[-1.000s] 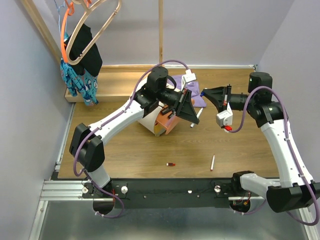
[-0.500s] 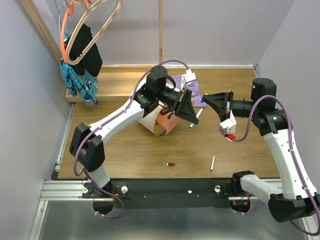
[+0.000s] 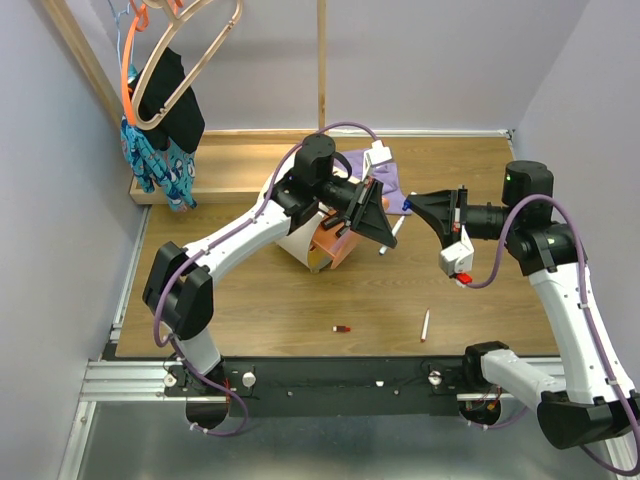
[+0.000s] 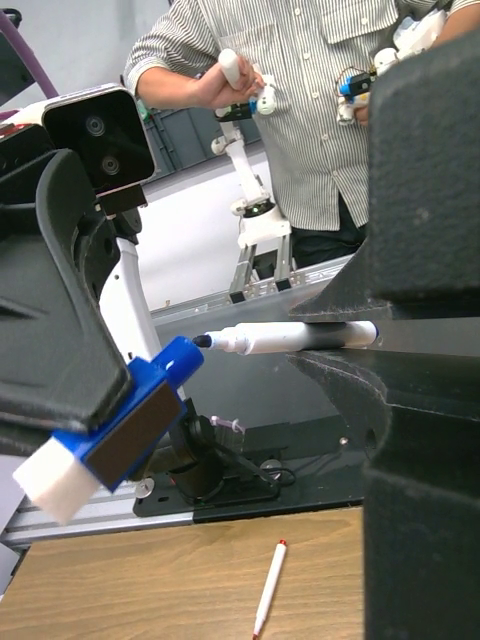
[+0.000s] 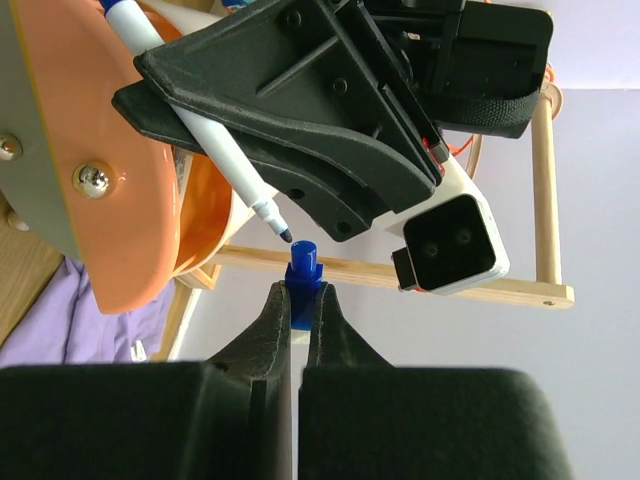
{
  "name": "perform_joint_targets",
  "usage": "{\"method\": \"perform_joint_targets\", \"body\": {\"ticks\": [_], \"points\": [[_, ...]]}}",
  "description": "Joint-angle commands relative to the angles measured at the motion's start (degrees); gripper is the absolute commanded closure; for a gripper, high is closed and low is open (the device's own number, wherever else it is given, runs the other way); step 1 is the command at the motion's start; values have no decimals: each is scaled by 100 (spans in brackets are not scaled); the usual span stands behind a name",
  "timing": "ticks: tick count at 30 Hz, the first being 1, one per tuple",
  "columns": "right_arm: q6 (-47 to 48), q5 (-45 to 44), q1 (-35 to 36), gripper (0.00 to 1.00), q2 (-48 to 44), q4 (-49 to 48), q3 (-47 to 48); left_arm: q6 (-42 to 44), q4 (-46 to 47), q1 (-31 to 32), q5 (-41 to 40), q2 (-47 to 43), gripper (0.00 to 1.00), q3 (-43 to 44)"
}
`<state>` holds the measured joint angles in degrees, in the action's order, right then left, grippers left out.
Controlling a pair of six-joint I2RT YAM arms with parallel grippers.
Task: Sort the stationery into containers
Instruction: Close the pen cap on the pen.
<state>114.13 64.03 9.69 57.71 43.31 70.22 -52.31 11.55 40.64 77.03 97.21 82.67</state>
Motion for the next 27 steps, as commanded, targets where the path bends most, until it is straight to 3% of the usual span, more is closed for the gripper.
{"method": "perform_joint_targets", "body": {"ticks": [1,27], "points": [[3406,198,33,100,-94,213,-78,-95,233,-39,136,53,100,-93],[3397,-365,103,99,-41,248,-148,-235,488,-100,119,79,100,-138]]}}
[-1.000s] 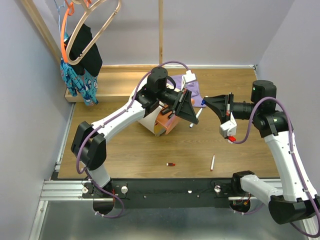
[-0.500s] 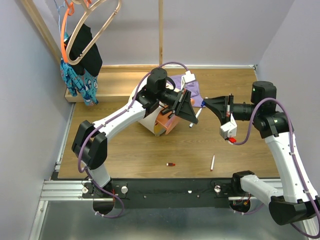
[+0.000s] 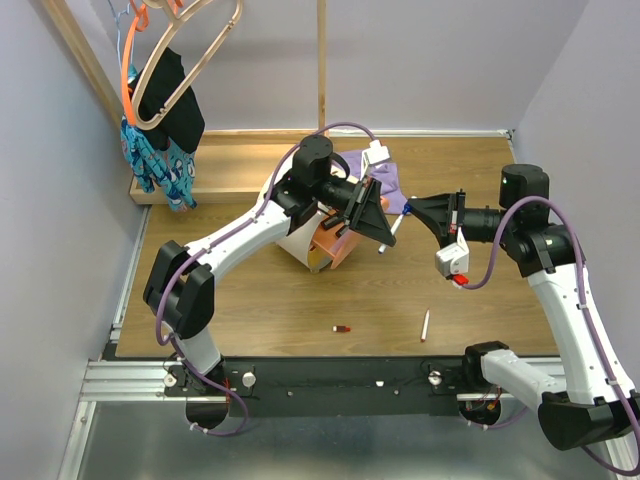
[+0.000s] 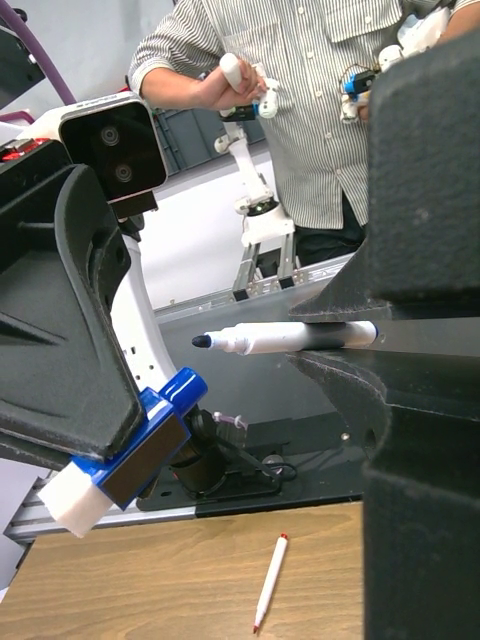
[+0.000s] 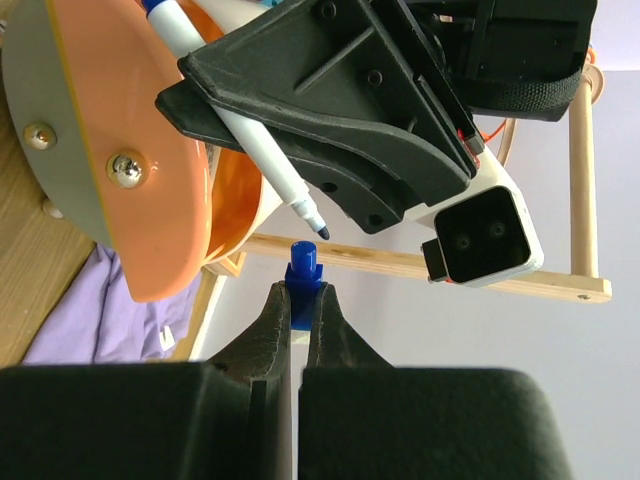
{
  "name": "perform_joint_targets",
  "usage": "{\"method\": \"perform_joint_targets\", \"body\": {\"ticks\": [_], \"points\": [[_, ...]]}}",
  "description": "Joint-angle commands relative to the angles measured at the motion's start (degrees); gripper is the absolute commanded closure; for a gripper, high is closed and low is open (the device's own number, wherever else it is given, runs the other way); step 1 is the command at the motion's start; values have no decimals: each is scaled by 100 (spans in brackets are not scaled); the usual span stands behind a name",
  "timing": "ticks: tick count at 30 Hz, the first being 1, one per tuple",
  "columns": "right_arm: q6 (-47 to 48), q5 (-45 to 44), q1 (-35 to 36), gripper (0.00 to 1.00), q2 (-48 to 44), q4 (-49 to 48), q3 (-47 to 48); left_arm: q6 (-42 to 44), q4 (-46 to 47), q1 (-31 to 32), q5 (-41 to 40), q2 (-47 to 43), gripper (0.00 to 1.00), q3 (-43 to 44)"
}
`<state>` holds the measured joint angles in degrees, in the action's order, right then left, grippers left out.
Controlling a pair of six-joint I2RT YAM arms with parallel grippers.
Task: Sort the stationery into containers
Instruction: Close the pen cap on the pen.
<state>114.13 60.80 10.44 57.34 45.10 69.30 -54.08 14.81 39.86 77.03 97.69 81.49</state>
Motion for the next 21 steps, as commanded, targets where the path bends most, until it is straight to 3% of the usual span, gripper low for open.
{"method": "perform_joint_targets", "body": {"ticks": [1,21], "points": [[3397,-7,29,100,5,78,-39,-58,163,-22,119,40,100,-19],[3274,99,29,99,84,-248,5,-164,312,-57,101,206,100,24]]}}
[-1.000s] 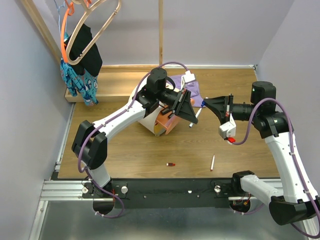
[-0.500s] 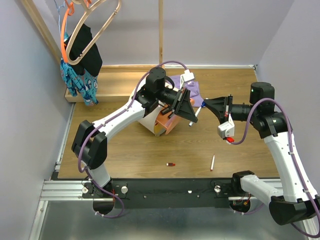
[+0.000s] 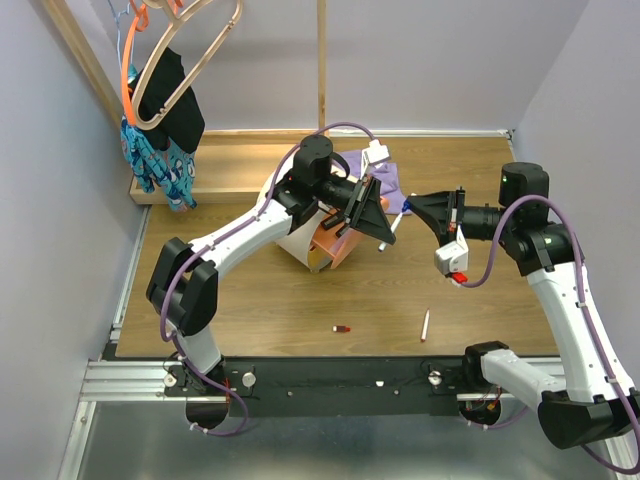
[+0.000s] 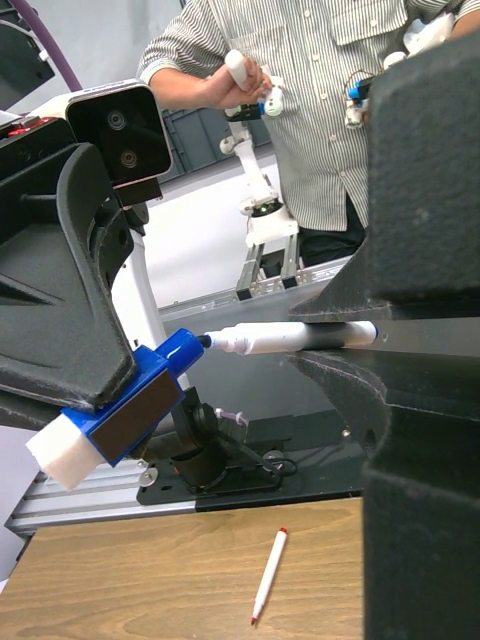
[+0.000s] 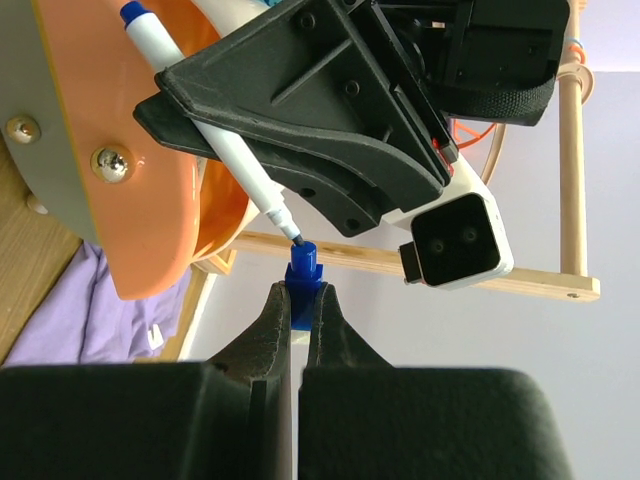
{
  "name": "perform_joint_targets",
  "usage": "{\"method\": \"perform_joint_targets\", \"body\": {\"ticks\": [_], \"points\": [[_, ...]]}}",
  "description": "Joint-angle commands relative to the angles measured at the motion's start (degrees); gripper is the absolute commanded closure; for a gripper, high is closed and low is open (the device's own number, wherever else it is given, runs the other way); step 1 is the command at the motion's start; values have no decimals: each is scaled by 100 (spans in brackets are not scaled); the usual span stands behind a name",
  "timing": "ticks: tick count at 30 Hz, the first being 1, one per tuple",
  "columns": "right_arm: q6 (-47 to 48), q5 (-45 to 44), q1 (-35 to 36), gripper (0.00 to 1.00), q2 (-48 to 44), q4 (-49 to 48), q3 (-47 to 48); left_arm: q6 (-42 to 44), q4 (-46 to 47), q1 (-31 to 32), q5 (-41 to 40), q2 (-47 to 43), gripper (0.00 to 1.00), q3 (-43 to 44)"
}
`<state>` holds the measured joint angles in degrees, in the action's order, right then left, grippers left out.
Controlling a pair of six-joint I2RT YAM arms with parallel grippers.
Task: Sort the stationery into containers
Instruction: Close the pen cap on the pen.
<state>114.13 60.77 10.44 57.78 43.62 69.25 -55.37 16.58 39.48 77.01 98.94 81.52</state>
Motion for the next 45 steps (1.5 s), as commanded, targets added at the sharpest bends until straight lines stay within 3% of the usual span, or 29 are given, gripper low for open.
{"method": "perform_joint_targets", "body": {"ticks": [1,10,24,34,41,45], "points": [[3309,110,29,100,40,-64,18,-35,135,-11,95,91,100,22],[3432,-57,151,99,49,200,114,-166,127,-81,95,170,100,180],[3450,-707,1030,100,216,719,546,-500,188,-336,24,293,100,295],[3467,-2333,1215,99,304,955,615,-712,-944,-582,639,477,100,751],[3467,-2912,1636,99,454,885,660,-615,-1008,-503,640,662,100,1454],[3467,-3256,1813,99,524,929,659,-685,-928,-450,639,610,100,1429]]}}
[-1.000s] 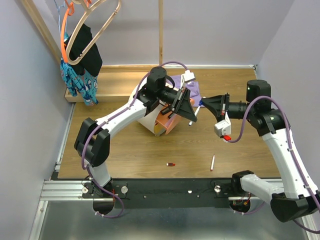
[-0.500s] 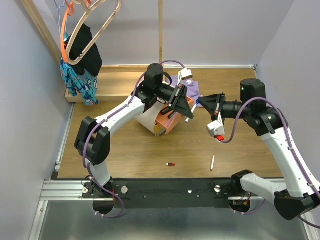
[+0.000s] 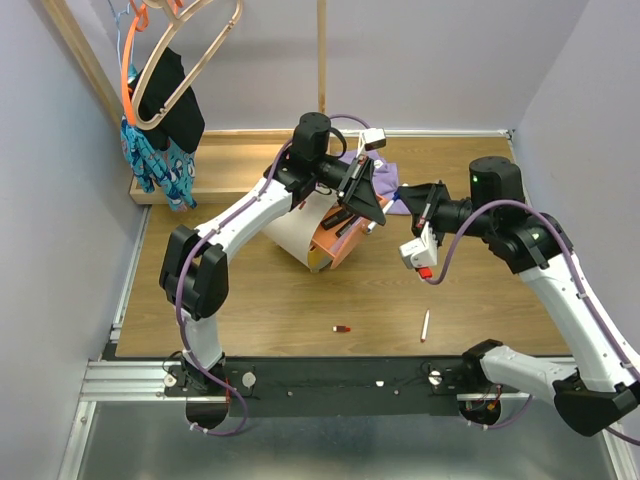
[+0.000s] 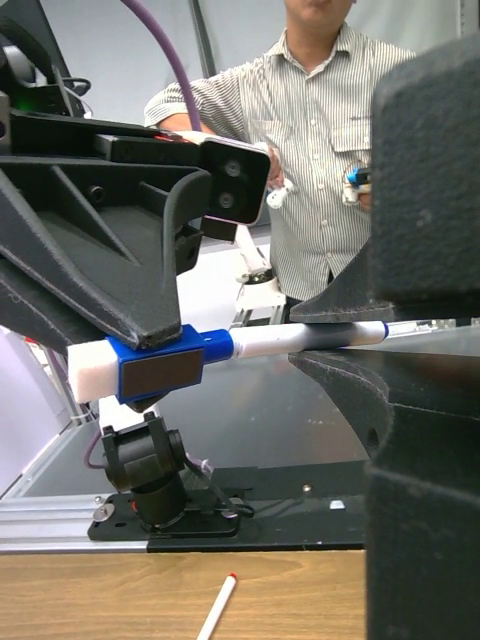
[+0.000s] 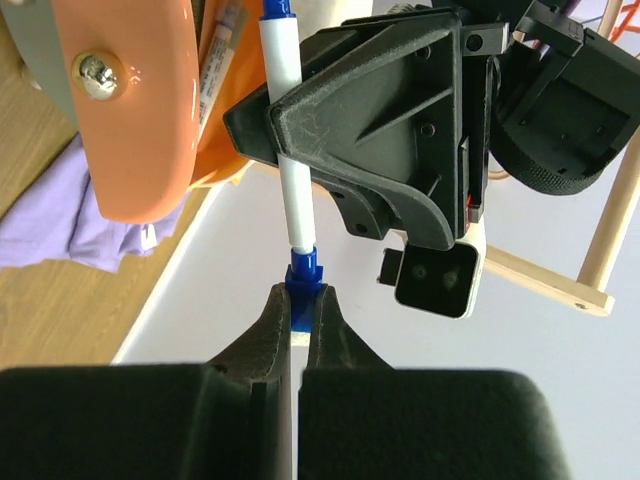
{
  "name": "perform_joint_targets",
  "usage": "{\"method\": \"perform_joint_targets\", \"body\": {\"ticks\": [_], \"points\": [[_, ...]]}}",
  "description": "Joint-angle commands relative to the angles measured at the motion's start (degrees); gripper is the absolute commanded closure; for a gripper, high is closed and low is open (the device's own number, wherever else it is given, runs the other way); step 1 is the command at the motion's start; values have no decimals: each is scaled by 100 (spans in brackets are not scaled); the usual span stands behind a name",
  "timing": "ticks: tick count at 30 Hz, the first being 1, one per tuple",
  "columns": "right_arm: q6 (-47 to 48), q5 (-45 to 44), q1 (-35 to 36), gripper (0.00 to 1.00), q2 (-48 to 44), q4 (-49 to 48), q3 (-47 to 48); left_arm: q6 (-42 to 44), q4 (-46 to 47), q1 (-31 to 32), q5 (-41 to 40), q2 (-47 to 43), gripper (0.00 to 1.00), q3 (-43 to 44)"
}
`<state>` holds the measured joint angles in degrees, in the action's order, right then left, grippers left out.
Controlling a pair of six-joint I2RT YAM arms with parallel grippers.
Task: Sort the stationery into containers
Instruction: Close the pen cap on the pen.
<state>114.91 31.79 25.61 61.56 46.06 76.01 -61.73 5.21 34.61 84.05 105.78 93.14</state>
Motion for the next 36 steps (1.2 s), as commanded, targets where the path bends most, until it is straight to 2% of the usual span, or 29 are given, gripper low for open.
{"method": "perform_joint_targets", "body": {"ticks": [1,4,11,18,24,31,36], "points": [[3389,-384,305,99,172,850,97,-58,208,37,-73,-110,100,240],[3397,-428,375,99,225,1237,309,-67,182,-24,-47,-154,100,169],[3397,-551,936,99,76,1422,151,-58,164,-51,-38,101,100,739],[3362,-832,1210,99,180,1914,388,74,-20,-60,-143,259,100,942],[3354,-1122,1263,100,646,3337,1178,355,-187,-68,-310,294,100,1118],[3336,-1009,1280,100,840,3348,1364,662,-424,-104,-416,338,100,1083],[3354,-279,1412,99,622,3155,1068,768,-495,-139,-556,575,100,1443]]}}
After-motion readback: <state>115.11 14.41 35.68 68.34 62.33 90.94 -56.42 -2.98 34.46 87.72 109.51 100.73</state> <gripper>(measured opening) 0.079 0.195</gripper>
